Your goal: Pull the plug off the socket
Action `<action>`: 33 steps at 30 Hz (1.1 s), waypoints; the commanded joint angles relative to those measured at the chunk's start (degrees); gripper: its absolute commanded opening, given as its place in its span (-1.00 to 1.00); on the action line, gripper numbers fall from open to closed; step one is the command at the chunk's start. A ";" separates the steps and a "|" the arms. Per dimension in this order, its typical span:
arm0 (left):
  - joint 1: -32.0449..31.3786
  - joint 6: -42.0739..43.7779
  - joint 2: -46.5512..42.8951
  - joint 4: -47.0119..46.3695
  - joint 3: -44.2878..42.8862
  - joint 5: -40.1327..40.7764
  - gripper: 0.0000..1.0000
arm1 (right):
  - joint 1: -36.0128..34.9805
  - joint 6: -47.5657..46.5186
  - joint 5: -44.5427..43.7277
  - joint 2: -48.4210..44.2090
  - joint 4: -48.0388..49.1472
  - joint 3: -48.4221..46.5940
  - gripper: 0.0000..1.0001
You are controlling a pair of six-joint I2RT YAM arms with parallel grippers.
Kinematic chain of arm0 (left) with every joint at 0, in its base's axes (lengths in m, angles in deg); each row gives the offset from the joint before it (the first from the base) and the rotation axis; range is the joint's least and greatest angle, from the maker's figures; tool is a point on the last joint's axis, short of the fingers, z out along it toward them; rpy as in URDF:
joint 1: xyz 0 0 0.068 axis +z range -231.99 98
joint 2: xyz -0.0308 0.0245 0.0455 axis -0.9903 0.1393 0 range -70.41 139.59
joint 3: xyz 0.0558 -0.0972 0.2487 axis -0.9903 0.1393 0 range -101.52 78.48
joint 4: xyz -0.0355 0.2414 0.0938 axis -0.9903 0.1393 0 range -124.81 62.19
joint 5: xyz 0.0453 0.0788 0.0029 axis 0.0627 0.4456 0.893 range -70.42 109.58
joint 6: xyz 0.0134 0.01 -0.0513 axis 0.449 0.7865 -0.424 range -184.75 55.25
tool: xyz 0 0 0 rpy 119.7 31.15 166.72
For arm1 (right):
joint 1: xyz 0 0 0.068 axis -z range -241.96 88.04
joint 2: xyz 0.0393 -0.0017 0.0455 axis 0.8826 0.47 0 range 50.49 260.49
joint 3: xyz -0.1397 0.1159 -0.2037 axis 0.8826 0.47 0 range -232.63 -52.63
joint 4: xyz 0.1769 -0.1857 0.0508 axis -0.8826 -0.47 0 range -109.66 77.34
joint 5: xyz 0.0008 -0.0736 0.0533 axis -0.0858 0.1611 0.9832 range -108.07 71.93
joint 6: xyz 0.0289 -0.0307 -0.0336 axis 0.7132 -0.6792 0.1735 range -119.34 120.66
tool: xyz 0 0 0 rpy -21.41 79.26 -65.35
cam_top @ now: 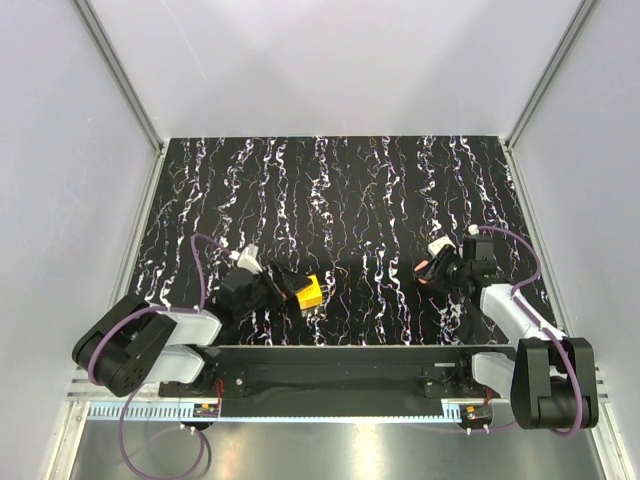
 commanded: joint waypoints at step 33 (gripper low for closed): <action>-0.27 8.23 -53.02 54.93 -5.24 9.10 0.98 | 3.61 1.10 2.92 9.38 6.64 -3.70 0.09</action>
